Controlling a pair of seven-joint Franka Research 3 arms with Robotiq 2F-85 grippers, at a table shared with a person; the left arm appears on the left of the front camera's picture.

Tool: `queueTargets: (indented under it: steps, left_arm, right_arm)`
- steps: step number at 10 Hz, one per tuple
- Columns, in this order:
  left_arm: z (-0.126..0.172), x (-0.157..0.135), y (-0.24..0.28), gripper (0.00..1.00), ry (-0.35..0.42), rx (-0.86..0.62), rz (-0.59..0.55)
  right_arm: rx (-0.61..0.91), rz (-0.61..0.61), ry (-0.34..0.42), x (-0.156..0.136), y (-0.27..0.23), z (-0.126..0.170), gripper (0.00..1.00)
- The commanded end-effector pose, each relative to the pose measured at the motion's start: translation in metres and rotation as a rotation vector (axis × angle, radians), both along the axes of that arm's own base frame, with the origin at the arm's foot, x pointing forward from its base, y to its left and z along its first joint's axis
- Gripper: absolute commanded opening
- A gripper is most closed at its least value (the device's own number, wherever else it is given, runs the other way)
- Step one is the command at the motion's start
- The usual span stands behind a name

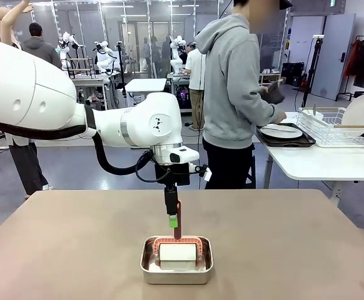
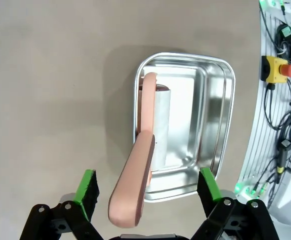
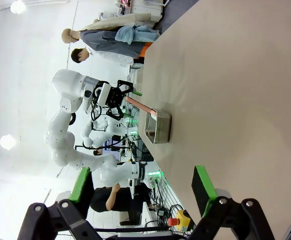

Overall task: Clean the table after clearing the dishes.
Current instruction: When the right (or left) Handle tray is removed, use the right hand (or left hand) to clean the right (or left) side of the table with the Lint Roller.

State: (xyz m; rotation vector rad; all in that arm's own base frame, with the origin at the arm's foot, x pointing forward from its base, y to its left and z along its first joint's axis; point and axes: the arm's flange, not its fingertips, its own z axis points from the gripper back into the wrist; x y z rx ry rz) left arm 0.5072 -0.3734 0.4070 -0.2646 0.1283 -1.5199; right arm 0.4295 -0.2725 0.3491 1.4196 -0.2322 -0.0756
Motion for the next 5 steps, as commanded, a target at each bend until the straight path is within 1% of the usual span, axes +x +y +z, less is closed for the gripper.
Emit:
queueTargets:
  steps: [1,5]
  left_arm:
    - [0.0067,0.0012,-0.0088,1.0,0.011,0.026,-0.012]
    - [0.0037,0.0024,-0.0166,1.0,0.041,0.041,-0.025]
  right_arm:
    - [0.002,0.003,-0.008,-0.001,0.0015,0.0047,1.0]
    - [0.002,0.003,-0.008,-0.001,0.0015,0.0047,1.0]
